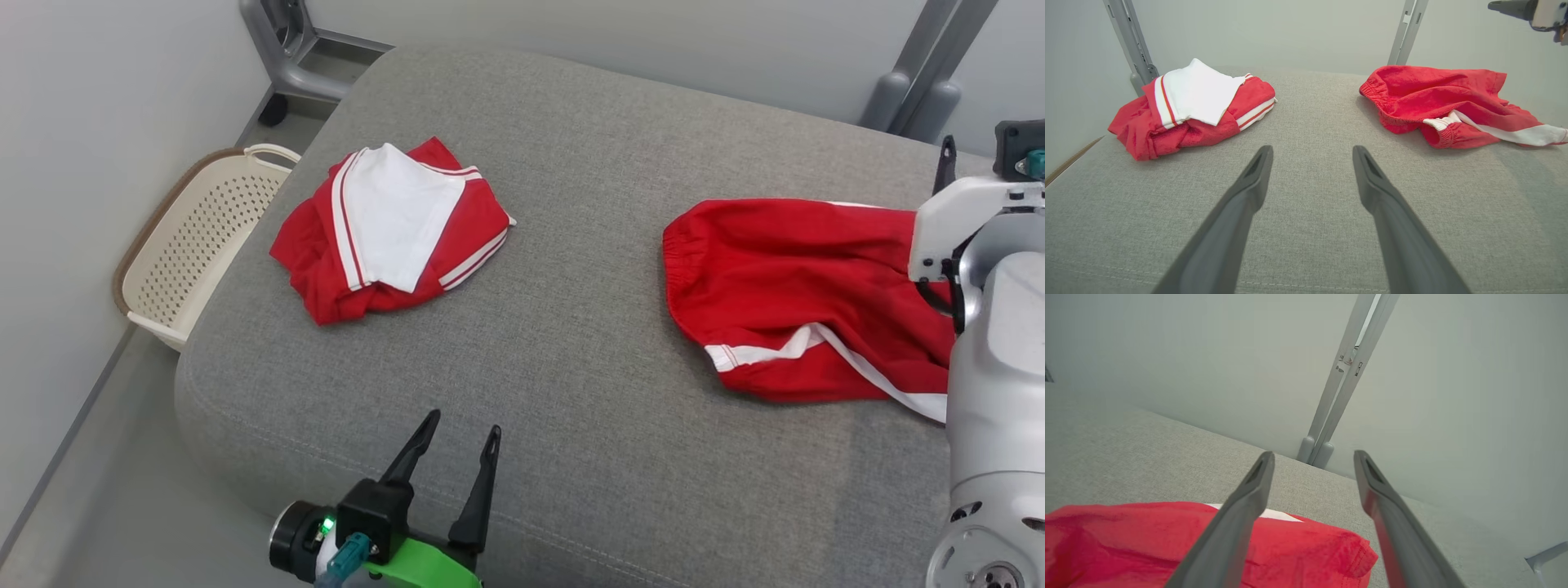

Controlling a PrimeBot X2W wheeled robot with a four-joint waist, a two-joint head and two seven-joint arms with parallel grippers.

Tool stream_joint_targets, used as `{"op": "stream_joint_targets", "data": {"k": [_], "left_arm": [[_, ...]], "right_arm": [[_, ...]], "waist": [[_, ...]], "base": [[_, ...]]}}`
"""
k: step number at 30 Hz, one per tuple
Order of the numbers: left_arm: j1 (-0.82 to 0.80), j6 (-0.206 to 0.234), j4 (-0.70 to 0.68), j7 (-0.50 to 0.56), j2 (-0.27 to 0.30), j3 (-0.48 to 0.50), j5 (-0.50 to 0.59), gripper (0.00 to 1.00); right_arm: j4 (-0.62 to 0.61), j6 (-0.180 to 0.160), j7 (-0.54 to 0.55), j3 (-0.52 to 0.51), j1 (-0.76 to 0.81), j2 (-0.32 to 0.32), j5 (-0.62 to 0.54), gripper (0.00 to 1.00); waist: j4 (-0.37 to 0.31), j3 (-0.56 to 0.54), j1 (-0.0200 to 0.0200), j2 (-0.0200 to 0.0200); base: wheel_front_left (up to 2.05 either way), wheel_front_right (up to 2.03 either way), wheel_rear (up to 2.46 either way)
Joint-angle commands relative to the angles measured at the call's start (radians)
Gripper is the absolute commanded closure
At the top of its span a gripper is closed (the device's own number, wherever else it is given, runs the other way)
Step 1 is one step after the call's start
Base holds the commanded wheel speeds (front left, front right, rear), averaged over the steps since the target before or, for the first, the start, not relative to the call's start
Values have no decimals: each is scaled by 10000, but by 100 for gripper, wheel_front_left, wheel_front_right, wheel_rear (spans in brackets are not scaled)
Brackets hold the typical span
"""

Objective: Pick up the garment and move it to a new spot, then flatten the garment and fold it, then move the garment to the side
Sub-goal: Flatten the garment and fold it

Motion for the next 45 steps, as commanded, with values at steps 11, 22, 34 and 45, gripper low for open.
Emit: {"op": "stream_joint_targets", "data": {"k": [11, 22, 34, 45], "left_arm": [[161, 896, -111, -200, 28, 596, -37, 0], [186, 1376, 57, -55, 570, 1107, 70, 0], [641, 1707, 154, 49, 1038, 1836, -393, 0], [1030, 1563, 494, 4, 1421, 2065, -743, 0]], "right_arm": [[2058, -11, -1909, 857, 401, 203, 2820, 0], [-722, -8, -1975, 4133, 2895, 226, 6672, 0], [-3072, -8, -1796, 5596, 5748, 232, 7734, 0], [-4524, -8, -1039, 5608, 7604, 228, 8012, 0]], "waist": [[-1342, -755, 0, 0], [-2523, -1310, 0, 0], [-3132, -1839, 0, 0], [-3447, -2031, 0, 0]], "base": [[0, 0, 0], [0, 0, 0], [0, 0, 0], [0, 0, 0]]}}
